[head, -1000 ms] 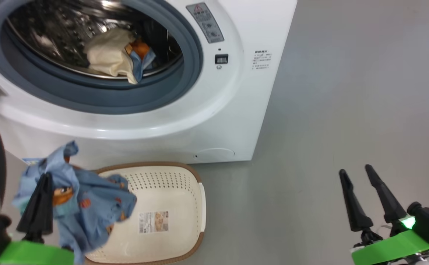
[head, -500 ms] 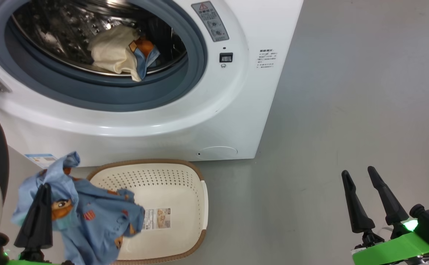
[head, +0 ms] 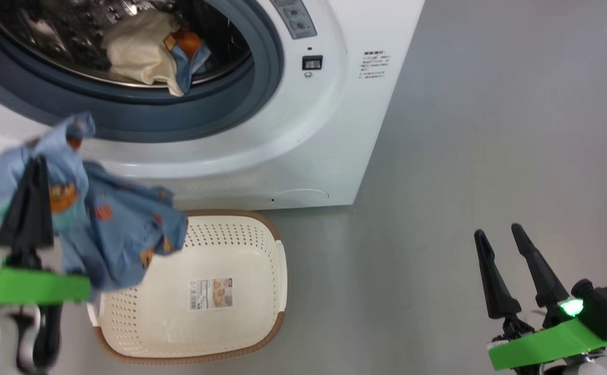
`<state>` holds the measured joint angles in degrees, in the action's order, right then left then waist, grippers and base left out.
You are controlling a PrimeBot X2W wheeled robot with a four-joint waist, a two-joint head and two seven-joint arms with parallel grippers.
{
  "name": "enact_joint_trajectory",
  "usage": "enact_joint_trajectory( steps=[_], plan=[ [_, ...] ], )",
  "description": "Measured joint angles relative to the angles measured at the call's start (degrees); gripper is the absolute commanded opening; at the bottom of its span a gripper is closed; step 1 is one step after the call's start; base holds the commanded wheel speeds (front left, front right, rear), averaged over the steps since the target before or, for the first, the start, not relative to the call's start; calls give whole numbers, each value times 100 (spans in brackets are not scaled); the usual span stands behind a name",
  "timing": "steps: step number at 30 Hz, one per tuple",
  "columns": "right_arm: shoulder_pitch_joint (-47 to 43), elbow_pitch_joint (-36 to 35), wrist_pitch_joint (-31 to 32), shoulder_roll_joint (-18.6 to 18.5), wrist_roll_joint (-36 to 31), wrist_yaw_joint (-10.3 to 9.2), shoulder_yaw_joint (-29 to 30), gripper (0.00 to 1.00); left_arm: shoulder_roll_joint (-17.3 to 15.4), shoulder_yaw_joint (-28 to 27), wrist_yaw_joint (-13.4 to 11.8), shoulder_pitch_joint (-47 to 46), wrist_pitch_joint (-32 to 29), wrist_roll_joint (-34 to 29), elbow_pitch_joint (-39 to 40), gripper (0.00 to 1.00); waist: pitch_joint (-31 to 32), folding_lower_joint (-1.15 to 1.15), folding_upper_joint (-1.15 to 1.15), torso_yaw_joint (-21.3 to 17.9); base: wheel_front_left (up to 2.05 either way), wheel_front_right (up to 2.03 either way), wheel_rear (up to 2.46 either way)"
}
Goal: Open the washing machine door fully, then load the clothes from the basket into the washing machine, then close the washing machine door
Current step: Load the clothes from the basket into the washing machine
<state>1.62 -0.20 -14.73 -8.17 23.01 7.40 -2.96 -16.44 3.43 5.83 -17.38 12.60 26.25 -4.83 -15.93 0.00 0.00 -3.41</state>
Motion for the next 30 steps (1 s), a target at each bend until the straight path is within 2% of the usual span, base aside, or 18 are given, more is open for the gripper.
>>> enact_joint_trajectory(
  steps=[9,21,30],
  plan=[
    [165,-4,0,118,-20,0,-148,100,-133,339,60,-1477,-43,13,-956,0,-269,0,0,-169,0,0,0],
    [669,3,0,323,-129,0,-458,100,-336,1006,148,-3251,19,-41,-3327,0,-824,0,0,-541,0,0,0],
    [810,12,0,436,-137,0,-627,100,-526,1745,148,-4261,120,178,-4477,0,-1196,0,0,-836,0,0,0]
  ],
)
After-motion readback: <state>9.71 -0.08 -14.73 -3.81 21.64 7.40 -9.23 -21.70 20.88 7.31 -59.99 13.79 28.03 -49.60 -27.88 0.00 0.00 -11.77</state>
